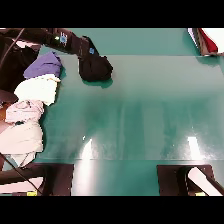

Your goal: Fold the shirts.

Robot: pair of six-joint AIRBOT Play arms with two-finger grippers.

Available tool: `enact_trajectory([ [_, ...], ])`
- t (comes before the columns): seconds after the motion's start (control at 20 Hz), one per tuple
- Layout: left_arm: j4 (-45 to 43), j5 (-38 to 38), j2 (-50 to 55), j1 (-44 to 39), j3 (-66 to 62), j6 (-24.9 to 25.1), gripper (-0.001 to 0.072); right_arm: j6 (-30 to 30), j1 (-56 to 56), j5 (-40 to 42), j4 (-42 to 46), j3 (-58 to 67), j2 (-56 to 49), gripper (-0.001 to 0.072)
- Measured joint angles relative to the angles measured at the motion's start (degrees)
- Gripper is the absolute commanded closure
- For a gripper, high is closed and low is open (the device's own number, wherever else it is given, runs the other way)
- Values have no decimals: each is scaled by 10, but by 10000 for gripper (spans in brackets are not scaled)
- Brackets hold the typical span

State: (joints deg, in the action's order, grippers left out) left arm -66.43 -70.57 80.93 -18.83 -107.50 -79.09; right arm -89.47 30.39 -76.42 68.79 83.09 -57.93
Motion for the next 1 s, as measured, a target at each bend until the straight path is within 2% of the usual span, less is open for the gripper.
enact_trajectory([
  [0.2,-114,69,76,24,0,-46,29,0,0,13,-34,0,0,692],
  [0.45,-113,151,209,86,0,-77,29,0,0,14,-85,0,0,692],
  [0.7,-14,216,306,103,0,-11,32,0,-7,7,-102,0,0,692],
  [0.75,9,226,317,104,0,-1,94,0,-11,7,-103,0,0,692],
  [0.85,43,241,333,106,-1,12,681,0,-22,5,-106,0,0,692],
  [1.0,71,236,344,106,-21,22,687,0,-37,8,-106,0,0,692],
])
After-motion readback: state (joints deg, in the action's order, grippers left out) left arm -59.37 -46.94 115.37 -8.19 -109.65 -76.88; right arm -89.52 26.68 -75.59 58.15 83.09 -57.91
